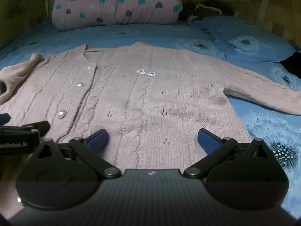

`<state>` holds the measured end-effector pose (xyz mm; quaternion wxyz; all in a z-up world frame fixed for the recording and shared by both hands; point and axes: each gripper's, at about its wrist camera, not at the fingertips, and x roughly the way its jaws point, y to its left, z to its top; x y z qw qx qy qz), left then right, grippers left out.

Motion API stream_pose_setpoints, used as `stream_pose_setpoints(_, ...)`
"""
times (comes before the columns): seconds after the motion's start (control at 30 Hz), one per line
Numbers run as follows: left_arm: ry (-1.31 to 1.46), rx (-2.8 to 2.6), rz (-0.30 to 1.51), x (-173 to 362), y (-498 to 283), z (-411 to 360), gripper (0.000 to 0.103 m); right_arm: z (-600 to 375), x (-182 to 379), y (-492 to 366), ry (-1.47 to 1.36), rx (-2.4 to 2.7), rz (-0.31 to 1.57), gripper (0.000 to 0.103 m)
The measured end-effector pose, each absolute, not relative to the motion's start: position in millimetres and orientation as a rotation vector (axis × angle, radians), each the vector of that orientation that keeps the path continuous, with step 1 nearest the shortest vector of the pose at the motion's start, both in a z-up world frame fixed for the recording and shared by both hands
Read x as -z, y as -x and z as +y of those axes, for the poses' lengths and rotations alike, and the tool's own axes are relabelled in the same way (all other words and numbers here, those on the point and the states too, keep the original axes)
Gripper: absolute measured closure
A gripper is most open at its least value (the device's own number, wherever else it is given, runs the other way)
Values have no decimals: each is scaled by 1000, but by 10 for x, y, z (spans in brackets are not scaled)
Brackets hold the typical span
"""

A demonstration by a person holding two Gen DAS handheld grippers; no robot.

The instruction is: Fold small clothes

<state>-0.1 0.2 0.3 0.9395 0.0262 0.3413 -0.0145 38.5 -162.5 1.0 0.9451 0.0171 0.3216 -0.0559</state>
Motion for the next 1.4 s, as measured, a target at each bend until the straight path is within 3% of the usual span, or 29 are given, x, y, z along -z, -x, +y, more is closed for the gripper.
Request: stream_pose_setpoints(1.4, -59, 27, 681, -21, 54, -12, 0, -1734, -24, -234, -153, 131, 615, 0)
